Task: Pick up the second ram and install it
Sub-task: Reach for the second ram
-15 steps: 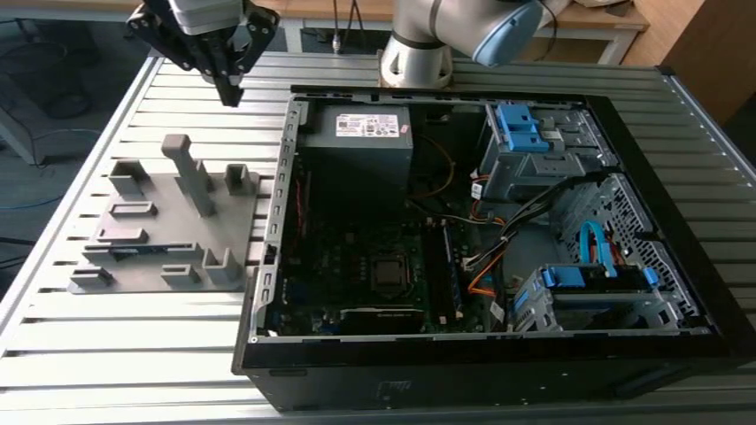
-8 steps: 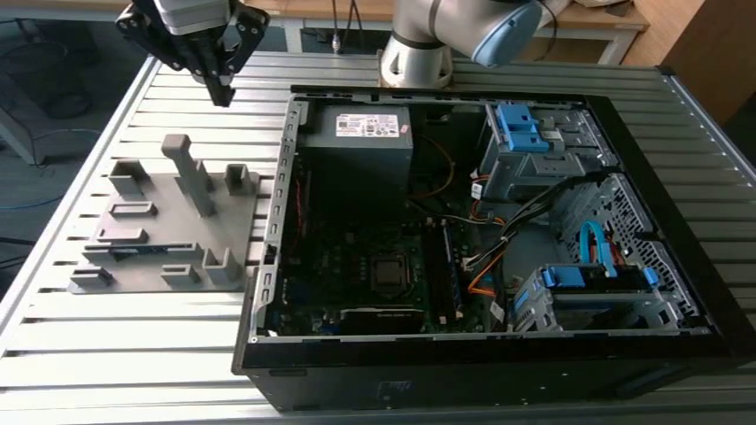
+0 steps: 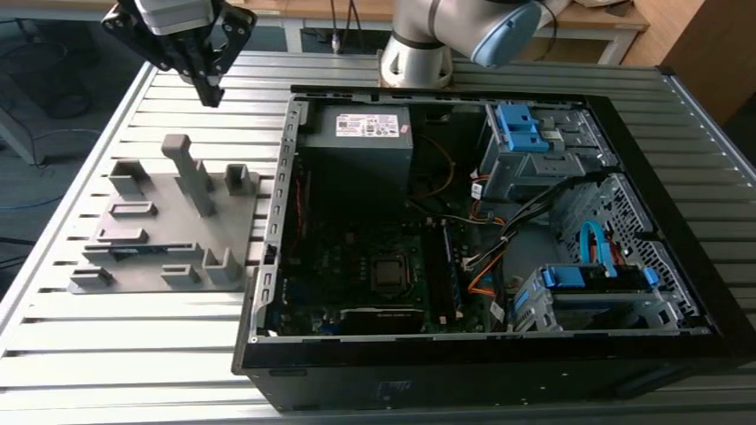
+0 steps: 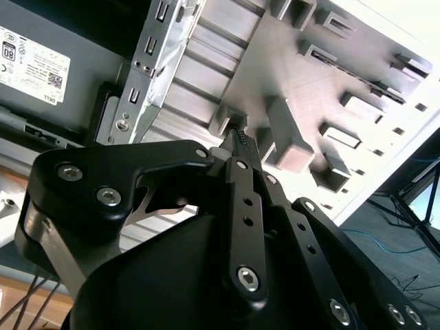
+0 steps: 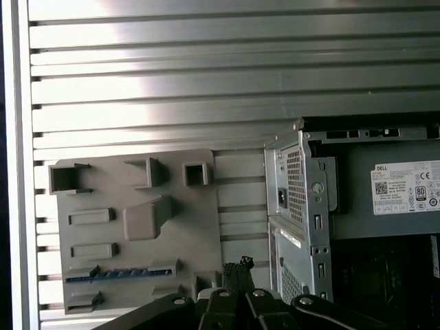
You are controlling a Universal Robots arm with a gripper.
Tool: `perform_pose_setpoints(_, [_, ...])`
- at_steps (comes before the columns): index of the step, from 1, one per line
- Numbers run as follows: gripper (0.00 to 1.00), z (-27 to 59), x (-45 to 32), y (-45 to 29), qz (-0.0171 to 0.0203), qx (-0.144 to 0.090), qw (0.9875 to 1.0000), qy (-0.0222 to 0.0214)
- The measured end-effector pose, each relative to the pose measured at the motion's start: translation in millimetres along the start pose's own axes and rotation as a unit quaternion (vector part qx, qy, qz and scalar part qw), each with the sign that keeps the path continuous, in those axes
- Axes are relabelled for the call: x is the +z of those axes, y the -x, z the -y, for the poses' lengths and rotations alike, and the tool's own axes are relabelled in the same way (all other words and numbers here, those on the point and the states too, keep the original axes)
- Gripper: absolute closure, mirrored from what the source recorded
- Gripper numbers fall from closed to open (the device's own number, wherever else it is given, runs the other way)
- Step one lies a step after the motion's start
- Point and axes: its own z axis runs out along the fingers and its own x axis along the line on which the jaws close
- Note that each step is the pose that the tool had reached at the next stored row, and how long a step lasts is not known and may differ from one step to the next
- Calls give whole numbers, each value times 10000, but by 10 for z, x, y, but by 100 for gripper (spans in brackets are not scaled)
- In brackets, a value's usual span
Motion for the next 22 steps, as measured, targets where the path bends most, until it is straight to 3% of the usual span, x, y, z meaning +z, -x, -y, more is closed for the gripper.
perform_pose_setpoints(11, [90,76,-4,-130,0,-1,10000,0])
perform_pose_setpoints(22, [90,152,-9,-341,0,-7,10000,0])
